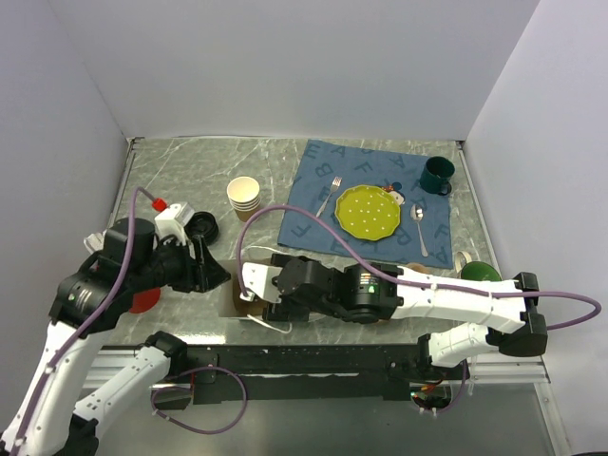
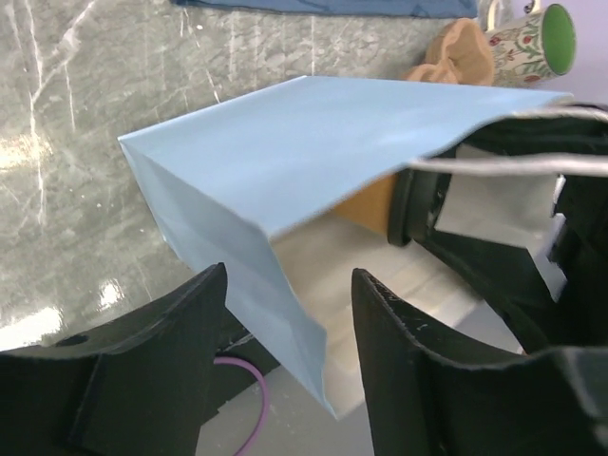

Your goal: Pack the takeout coffee

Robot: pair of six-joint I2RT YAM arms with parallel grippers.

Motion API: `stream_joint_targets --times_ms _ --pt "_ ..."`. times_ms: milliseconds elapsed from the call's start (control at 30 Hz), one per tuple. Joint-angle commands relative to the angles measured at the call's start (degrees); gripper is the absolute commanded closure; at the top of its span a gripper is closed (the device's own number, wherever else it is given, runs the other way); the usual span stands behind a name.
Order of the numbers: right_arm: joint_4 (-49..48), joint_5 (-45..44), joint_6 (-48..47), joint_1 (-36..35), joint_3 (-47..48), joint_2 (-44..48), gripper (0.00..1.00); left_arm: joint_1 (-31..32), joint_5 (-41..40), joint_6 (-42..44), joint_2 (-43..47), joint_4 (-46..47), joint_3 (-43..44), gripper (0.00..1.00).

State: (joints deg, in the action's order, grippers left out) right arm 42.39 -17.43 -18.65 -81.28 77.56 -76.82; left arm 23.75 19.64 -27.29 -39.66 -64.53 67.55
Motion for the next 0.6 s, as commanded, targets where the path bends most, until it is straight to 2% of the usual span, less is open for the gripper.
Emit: stream_joint_targets --times_ms 0,100,200,233,367,400,567 --pt "-2.14 -1.38 1.25 -0.90 0.14 -0.18 0.50 -0.10 -0.56 2.15 -1.73 4.85 -0.40 0.41" --pt "-1.87 -1.90 1.78 -1.16 0.14 -0.26 0.50 -0.10 0.22 2.68 -2.18 5.29 -0.66 0.47" --pt "-2.14 -2.43 2.31 -1.17 -0.39 0.09 0.50 -0.10 2.07 3.38 -1.48 5.38 -1.72 0.68" --pt "-2.14 -2.87 2.31 -1.17 -0.57 0.26 0.50 -0.10 2.68 3.82 -1.13 5.56 -2.15 0.80" --pt "-2.66 -4.80 1.17 -1.17 -0.39 -0.17 0.50 -0.10 2.95 4.35 1.16 6.87 -1.98 0.96" --pt "-3.36 -5.24 0.64 -1.17 -0.13 -0.35 0.50 -0.10 2.86 4.61 1.42 7.75 -1.81 0.99" --pt "-4.07 -7.01 -3.22 -0.03 2.94 -1.40 0.50 -0.10 -0.29 5.75 3.18 10.21 -1.81 0.99"
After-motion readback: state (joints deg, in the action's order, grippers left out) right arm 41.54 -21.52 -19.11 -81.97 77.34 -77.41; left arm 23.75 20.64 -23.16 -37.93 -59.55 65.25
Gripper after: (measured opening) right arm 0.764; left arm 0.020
